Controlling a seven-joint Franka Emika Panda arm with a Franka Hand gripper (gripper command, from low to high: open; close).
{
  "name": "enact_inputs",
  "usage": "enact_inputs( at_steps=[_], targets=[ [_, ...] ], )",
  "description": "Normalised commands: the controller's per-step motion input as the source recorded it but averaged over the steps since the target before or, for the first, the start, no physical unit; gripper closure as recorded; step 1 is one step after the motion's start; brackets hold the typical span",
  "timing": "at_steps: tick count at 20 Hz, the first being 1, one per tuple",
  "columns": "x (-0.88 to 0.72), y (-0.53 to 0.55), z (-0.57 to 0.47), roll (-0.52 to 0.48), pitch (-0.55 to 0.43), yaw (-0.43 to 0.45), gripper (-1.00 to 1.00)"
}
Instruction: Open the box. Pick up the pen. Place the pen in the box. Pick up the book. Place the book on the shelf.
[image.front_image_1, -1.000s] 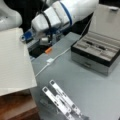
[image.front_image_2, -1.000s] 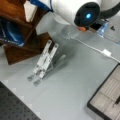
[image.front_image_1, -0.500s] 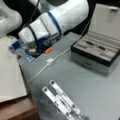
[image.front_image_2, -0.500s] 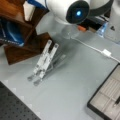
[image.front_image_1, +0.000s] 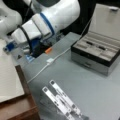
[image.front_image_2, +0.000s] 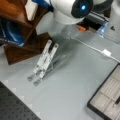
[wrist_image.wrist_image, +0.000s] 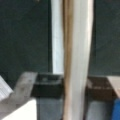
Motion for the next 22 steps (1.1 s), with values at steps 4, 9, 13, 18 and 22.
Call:
enact_inputs(
  at_steps=[4,9,13,18,22],
  targets=[
    [-0.24,-0.06,-0.04,-0.076,-0.163,0.197,-1.00],
    [-0.18,0.00,-0.05,-0.069,-0.152,0.206,-1.00],
    [-0.11,0.07,-0.01,-0.018,-0.125,0.183,-1.00],
    [-0.04,0.34,0.05,0.074,-0.100,0.078,-1.00],
    [0.08,0.63,0.09,0.211,-0.090,-0.140,-1.00]
  ],
)
